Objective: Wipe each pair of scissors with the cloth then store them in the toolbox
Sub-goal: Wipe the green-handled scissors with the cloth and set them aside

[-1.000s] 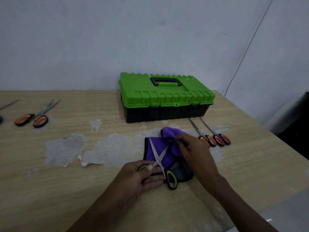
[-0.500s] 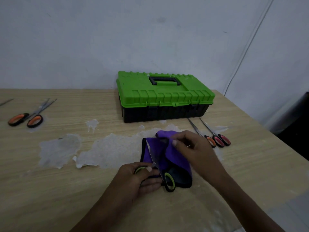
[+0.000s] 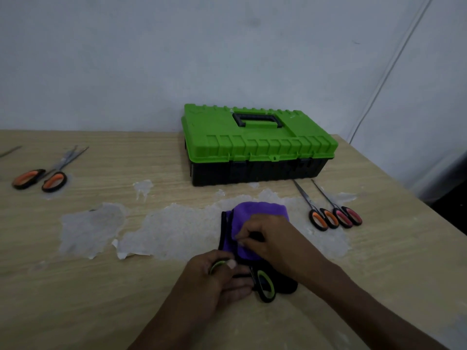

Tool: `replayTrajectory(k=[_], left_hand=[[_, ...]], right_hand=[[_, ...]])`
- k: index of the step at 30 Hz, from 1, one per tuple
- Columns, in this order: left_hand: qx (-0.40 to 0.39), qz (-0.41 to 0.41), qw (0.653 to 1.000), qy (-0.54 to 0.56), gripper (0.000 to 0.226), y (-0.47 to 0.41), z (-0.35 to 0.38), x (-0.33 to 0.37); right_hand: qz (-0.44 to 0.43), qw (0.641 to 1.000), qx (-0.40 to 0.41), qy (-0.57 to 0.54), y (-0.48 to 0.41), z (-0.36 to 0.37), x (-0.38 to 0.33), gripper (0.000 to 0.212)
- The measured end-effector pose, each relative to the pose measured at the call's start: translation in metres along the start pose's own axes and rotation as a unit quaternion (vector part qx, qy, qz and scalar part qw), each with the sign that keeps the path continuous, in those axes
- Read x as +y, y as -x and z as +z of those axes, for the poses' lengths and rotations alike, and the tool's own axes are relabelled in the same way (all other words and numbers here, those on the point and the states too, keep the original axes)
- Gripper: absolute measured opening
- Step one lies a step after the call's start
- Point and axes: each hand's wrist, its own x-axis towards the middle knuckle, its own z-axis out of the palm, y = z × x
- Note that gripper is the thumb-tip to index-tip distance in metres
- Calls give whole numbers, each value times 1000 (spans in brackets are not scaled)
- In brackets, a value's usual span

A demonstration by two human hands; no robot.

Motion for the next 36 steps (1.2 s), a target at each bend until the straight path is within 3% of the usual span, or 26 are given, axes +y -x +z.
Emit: replayTrajectory(k=[8,16,28,30,36], left_hand=[[-6,-2,1000,-16,18,1,-1,2],[-1,-4,1000,-4,17,0,0,1],[-8,0,999,-35,20,0,-5,0],[-12,5,999,-35,20,2,-5,0],[-35,-1,999,-27,19,6,-6,3]], right_hand=[[23,1000,-11,16,-27,-1,-1,10],[-15,996,-69,46,-10,-7,-4,15],[7,996,26,86,-52,6,4,16],[13,994,71,86,-47,9,8,17],[65,957,253,-127,11,-24,23,15]])
